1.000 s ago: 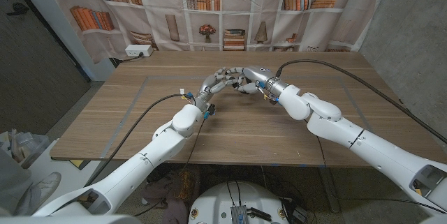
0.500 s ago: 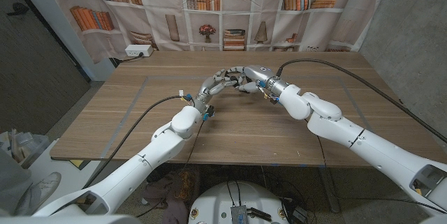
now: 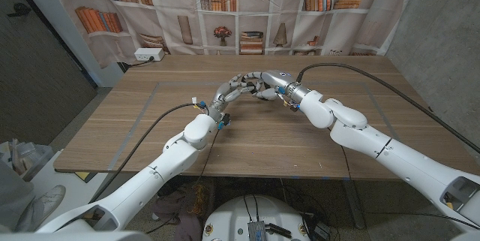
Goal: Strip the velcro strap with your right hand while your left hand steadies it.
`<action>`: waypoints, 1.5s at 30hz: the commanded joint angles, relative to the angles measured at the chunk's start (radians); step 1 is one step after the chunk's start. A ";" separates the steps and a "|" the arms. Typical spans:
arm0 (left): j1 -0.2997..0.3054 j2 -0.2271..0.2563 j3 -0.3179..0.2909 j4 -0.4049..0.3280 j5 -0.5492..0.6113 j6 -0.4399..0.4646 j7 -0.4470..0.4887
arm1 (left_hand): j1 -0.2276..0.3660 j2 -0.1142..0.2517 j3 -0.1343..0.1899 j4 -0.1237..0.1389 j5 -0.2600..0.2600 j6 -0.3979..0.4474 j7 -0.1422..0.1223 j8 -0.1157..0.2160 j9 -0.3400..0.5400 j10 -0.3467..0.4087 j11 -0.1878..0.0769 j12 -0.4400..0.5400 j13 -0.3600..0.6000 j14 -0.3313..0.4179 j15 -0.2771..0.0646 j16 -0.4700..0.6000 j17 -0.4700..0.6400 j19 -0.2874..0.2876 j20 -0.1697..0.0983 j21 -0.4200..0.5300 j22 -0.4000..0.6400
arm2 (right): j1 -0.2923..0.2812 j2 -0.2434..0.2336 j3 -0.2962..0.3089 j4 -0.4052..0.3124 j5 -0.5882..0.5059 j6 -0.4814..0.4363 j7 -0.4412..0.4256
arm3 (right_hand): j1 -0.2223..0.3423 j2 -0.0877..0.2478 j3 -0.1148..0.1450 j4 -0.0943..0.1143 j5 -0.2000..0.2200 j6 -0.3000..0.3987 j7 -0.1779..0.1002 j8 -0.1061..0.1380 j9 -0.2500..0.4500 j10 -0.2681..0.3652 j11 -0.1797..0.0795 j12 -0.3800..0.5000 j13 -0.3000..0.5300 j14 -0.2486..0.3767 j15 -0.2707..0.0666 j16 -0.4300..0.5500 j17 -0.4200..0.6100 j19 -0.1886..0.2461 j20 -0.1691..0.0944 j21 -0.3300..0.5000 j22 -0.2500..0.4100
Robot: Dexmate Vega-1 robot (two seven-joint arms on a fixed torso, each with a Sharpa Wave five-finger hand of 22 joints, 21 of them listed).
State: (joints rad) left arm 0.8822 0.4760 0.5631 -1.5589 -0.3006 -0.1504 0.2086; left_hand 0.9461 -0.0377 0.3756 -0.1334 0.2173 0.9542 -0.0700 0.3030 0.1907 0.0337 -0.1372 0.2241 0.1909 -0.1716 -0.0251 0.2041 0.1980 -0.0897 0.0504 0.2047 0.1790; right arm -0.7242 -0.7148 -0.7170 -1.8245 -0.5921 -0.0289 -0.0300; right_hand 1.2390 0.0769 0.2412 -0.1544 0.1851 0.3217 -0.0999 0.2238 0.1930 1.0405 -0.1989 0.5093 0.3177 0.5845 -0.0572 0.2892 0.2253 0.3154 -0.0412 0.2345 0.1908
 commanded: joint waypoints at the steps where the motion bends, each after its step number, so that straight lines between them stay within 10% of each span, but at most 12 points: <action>1: 0.005 -0.012 0.000 0.007 -0.013 -0.005 -0.002 | 0.001 0.003 -0.001 0.002 0.003 0.052 0.017 0.009 0.000 0.030 -0.005 0.010 0.002 -0.025 0.002 0.012 0.001 0.005 -0.002 0.004 0.005 | -0.004 -0.003 0.001 -0.002 -0.003 -0.001 0.006 | 0.013 0.000 -0.004 0.000 0.002 0.006 -0.002 0.000 0.003 0.024 -0.015 0.004 0.002 0.009 -0.178 0.006 0.005 -0.001 -0.008 -0.001 0.002; 11: 0.022 -0.024 -0.008 -0.003 -0.008 -0.011 0.038 | 0.074 0.057 0.034 -0.013 -0.005 0.229 0.061 0.052 0.000 0.136 -0.007 0.026 0.001 0.022 -0.011 0.016 -0.004 0.037 -0.006 0.012 0.004 | -0.007 -0.007 0.004 -0.006 -0.004 0.003 0.003 | 0.014 0.000 -0.006 0.000 0.001 0.006 -0.003 -0.001 0.004 0.024 -0.015 0.004 0.003 0.009 -0.178 0.005 0.006 0.000 -0.010 -0.001 0.002; 24: 0.019 -0.007 -0.004 -0.021 -0.006 0.024 0.029 | 0.025 0.001 -0.015 0.010 -0.012 0.026 0.009 -0.066 -0.003 0.073 -0.011 -0.023 0.003 -0.008 -0.010 -0.004 0.001 0.016 -0.016 0.000 0.006 | -0.008 -0.010 0.007 -0.012 -0.005 0.008 0.008 | 0.015 0.000 -0.008 0.001 0.001 0.009 -0.004 -0.002 0.004 0.025 -0.015 0.003 0.004 0.009 -0.178 0.005 0.006 0.000 -0.010 -0.001 0.002; 45: 0.018 -0.013 0.000 -0.007 -0.005 0.002 0.023 | 0.027 0.015 -0.010 0.012 0.002 0.092 0.005 -0.056 -0.002 0.112 -0.017 -0.010 0.003 0.019 -0.015 0.009 0.004 0.026 -0.011 0.006 0.006 | -0.009 -0.011 0.007 -0.017 -0.007 0.008 0.016 | 0.016 0.001 -0.011 0.002 0.001 0.016 -0.007 -0.001 0.004 0.026 -0.015 0.002 0.006 0.012 -0.178 0.005 0.008 0.000 -0.011 -0.003 0.002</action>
State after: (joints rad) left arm 0.9013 0.4643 0.5594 -1.5734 -0.3080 -0.1387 0.2357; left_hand 0.9553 -0.0307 0.3565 -0.1205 0.2158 1.0328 -0.0622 0.2405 0.1860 0.1323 -0.1495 0.2078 0.1933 -0.1571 -0.0357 0.2079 0.1980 -0.0701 0.0379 0.2067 0.1844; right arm -0.7331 -0.7246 -0.7105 -1.8391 -0.5980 -0.0223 -0.0187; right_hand 1.2432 0.0810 0.2315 -0.1558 0.1849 0.3287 -0.1073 0.2238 0.1929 1.0406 -0.1989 0.5068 0.3179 0.5843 -0.0570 0.2892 0.2302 0.3154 -0.0412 0.2345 0.1908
